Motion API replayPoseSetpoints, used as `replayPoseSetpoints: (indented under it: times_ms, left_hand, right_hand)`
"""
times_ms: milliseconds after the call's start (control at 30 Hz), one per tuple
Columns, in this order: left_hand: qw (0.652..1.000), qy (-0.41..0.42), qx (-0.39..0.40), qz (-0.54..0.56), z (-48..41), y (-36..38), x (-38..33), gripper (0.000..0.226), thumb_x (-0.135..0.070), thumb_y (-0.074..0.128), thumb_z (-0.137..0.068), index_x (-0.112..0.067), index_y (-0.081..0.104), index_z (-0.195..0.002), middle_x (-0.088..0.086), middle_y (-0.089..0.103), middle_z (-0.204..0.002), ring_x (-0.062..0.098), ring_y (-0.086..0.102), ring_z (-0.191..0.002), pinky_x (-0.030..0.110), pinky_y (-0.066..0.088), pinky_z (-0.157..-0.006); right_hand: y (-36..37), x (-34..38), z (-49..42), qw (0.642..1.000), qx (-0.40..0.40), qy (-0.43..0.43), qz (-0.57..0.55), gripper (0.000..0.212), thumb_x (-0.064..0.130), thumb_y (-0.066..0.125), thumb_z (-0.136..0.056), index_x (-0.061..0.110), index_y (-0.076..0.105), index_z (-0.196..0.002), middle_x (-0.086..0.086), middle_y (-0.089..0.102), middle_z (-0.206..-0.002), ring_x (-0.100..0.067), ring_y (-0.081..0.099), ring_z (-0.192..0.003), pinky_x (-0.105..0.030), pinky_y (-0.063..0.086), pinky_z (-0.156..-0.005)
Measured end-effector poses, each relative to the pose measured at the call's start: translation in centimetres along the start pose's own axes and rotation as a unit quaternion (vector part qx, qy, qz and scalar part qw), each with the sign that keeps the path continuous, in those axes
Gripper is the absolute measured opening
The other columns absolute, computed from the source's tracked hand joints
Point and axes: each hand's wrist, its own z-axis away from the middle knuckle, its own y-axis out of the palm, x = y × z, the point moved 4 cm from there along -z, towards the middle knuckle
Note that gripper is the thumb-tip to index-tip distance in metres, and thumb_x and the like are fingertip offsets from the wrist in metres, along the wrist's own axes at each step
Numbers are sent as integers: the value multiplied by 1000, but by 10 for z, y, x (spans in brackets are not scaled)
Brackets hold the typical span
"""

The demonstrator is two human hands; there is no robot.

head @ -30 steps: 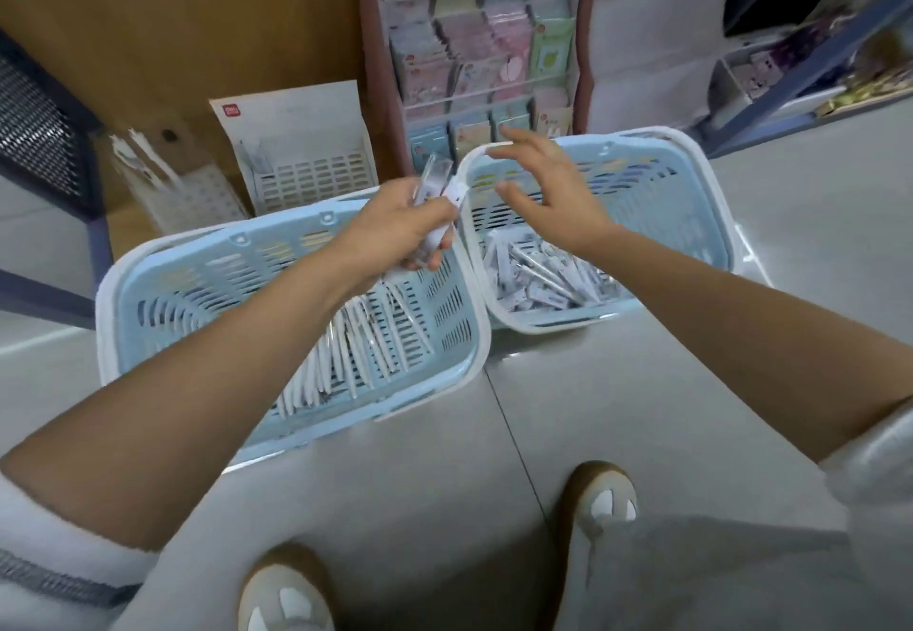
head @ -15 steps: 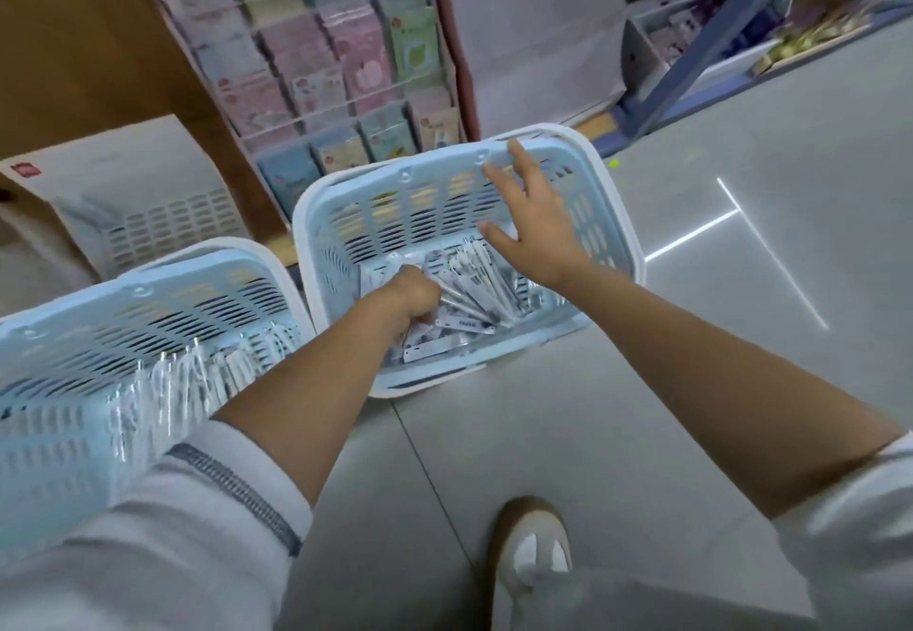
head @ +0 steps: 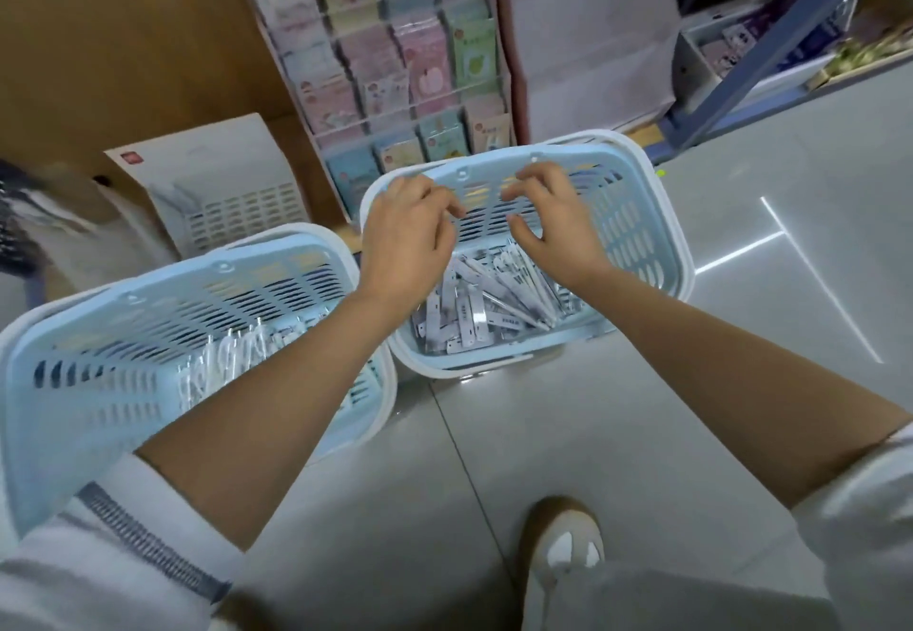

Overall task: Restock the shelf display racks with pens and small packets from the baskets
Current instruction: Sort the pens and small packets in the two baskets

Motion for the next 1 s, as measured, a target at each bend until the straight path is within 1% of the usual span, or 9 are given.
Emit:
replayPoseSetpoints:
  times_ms: [100,167,233,367,600,733,867,933,1000]
  left_hand:
    - [988,40,25,-145,-2,-8,22,41,-19,48,-87,-16,59,-127,10,54,-133,31,47,-125,44,29,-104]
    - [979,14,101,-177,-3,-2,40,54,-27,48,-95,-18,37,-147,9,34,-153,29,32,-140,47,17,-115]
    - [979,7,120,-168,-5,3,50,60,-34,43,-99,-19,24,-153,5,21,-160,26,24,-145,45,16,-117]
    - [984,5,104,-147,-3,7,57,59,-39,36,-100,-23,20,-154,-2,13,-163,22,21,-146,42,29,-112]
    - [988,7,81,-134,-3,6,58,60,-40,38,-96,-24,26,-153,-2,20,-161,24,31,-142,43,38,-104]
    - [988,7,82,-134,-4,6,58,62,-40,38,-94,-25,26,-153,-2,22,-161,25,33,-141,43,39,-103]
    - [989,12,79,-126,-4,5,57,60,-36,43,-96,-24,27,-153,-2,22,-160,25,33,-140,43,41,-101]
    - [990,14,75,-123,-3,4,56,60,-35,45,-96,-24,27,-153,-1,24,-160,25,34,-139,42,42,-99]
    - [989,14,72,-125,-3,4,57,61,-35,45,-95,-24,27,-153,-1,25,-160,24,35,-139,42,42,-99]
  right_hand:
    - [27,1,-3,992,105,55,-46,21,17,59,-91,13,59,-111,-2,61,-106,-14,57,-94,-33,48,-86]
    - [46,-11,-6,976,173,115,-64,24,21,61,-92,14,59,-115,-1,63,-105,-17,60,-92,-31,49,-83]
    - [63,-26,-9,957,215,177,-82,28,26,62,-92,14,58,-117,-1,61,-105,-18,60,-89,-30,48,-80]
    - [92,-54,-9,927,281,245,-38,30,32,63,-90,12,61,-113,-3,61,-101,-20,58,-93,-30,46,-84]
    - [115,-59,-10,915,326,220,93,27,29,64,-89,6,68,-102,-10,68,-100,-27,61,-96,-31,46,-81]
    - [112,-60,-8,910,339,228,65,22,31,69,-85,11,59,-84,-3,59,-81,-21,52,-79,-29,40,-69]
    - [90,-57,-10,928,264,251,-75,9,21,57,-92,12,58,-93,-5,66,-80,-6,51,-57,-17,39,-54]
    - [91,-51,-6,916,310,238,-90,14,20,57,-93,17,56,-80,-3,66,-74,-4,54,-57,-21,40,-61]
    - [100,-46,2,901,381,206,-34,23,25,63,-90,23,52,-69,2,57,-68,-13,50,-64,-27,37,-65]
